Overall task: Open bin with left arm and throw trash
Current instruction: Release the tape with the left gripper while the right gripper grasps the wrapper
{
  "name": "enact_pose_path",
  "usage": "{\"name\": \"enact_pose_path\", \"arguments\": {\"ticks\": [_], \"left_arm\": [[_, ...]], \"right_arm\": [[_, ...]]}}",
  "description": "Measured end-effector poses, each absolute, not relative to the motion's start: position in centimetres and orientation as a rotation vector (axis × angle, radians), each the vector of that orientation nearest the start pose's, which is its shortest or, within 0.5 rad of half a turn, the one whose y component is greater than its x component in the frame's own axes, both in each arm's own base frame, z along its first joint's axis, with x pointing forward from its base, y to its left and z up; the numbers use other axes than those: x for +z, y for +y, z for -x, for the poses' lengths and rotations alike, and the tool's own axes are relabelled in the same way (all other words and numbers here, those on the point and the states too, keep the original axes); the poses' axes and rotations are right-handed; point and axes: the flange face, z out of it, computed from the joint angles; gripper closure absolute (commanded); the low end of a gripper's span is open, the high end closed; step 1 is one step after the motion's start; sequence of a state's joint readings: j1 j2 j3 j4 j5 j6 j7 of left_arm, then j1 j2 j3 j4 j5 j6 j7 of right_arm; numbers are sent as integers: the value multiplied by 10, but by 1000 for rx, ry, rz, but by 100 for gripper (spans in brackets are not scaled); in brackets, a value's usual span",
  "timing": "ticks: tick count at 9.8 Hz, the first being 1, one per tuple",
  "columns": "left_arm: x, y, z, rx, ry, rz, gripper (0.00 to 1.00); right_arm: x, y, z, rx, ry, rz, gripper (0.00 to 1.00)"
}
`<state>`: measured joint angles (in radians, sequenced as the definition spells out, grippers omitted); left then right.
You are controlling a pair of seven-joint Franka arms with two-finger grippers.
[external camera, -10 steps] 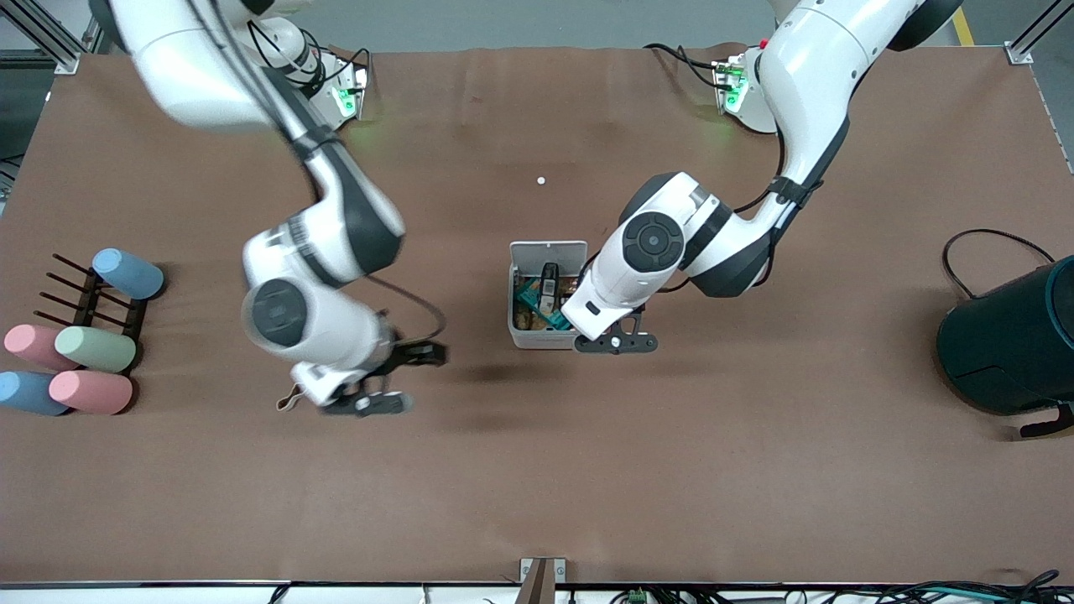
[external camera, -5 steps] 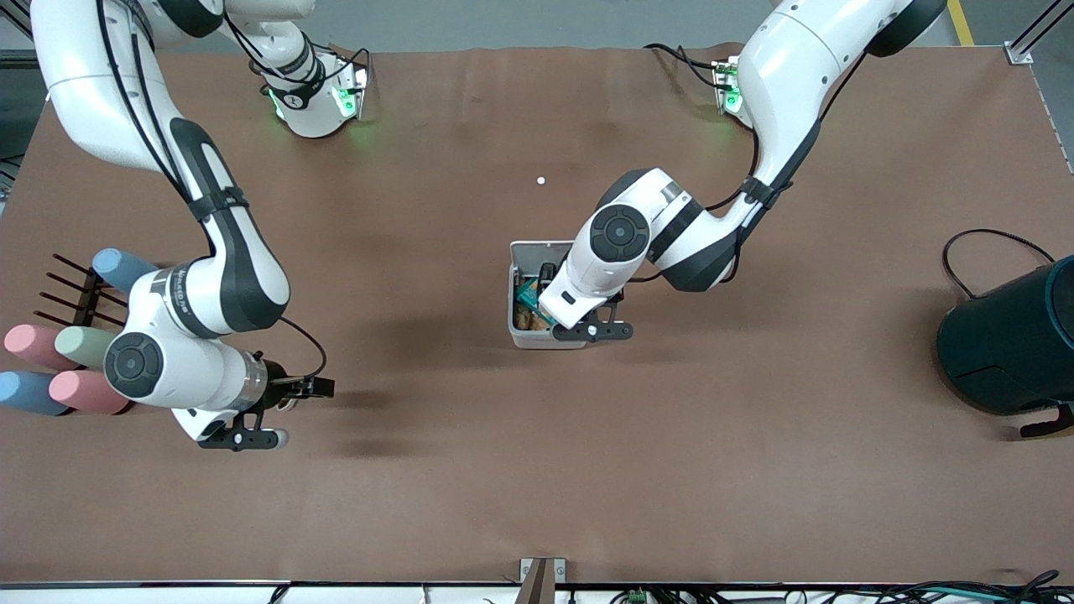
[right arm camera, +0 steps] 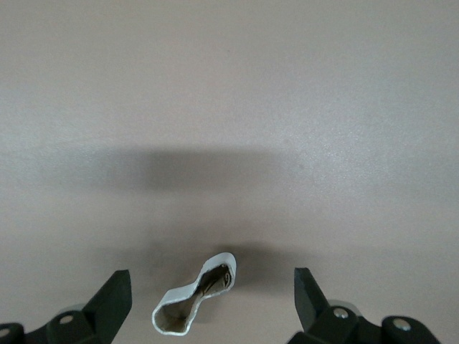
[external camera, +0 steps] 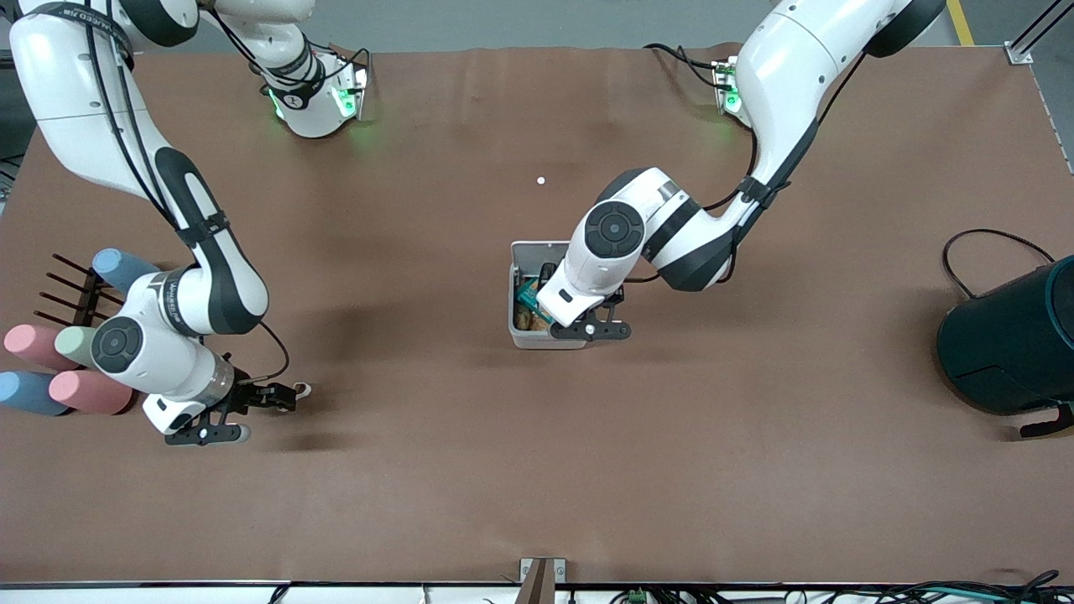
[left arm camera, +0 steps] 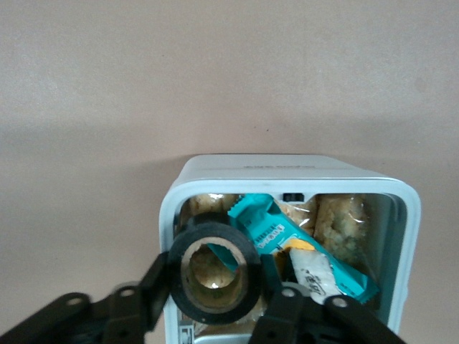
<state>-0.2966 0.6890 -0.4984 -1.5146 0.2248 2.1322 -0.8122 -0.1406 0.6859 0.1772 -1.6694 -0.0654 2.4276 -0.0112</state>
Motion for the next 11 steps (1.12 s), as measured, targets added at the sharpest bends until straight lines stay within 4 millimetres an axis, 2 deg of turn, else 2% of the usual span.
{"name": "enact_pose_path", "arguments": {"ticks": [2, 5, 7, 9, 10, 11], "left_arm": [[286, -445, -547, 121, -6, 3214, 0], [284, -440, -552, 118, -22, 3215, 0], [292, -436, -558, 97, -36, 3224, 0], [307, -440, -558, 66, -41, 3237, 0], [316, -446, -554, 51, -47, 3245, 0], [329, -447, -553, 27, -56, 3250, 0]], "right_arm": [[208, 15, -684, -100, -89, 3072, 1], [200, 16, -680, -112, -93, 3072, 3], [179, 20, -666, -44, -103, 3073, 3], [172, 28, -663, -25, -123, 3071, 3], [171, 28, -663, -27, -124, 3071, 12], [171, 28, -663, -33, -125, 3072, 31]]}}
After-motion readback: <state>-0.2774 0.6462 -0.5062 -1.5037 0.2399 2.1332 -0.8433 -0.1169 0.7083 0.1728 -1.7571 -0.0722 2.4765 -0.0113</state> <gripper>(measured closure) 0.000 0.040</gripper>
